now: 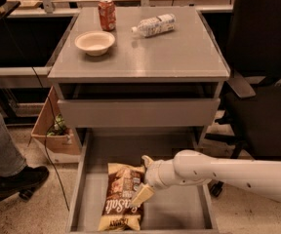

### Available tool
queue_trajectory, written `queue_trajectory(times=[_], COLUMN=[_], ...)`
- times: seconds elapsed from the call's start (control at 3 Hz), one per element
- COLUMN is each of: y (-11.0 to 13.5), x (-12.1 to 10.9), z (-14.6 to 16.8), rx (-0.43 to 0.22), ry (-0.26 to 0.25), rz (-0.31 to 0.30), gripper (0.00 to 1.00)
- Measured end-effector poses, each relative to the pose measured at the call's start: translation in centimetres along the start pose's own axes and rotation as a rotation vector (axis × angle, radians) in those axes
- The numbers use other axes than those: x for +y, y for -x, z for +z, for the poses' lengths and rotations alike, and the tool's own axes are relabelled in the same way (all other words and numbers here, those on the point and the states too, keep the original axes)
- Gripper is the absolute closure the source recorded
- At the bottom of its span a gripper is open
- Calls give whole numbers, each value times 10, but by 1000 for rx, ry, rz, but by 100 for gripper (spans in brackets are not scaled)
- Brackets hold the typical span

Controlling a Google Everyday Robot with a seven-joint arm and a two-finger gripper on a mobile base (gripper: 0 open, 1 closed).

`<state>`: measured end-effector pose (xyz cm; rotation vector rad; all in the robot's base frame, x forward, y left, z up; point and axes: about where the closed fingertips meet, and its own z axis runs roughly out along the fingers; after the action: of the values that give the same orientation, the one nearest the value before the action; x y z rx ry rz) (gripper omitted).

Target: Pick brown chip bag from middle drawer and place on counter

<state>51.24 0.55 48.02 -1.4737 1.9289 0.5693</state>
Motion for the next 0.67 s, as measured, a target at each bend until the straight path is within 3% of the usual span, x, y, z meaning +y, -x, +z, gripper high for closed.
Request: queue_trajectory(times=[0.67], y=[-24], x=[-38], z=[51], rx=[-27], ry=[-57], rz=[89], gripper=[0])
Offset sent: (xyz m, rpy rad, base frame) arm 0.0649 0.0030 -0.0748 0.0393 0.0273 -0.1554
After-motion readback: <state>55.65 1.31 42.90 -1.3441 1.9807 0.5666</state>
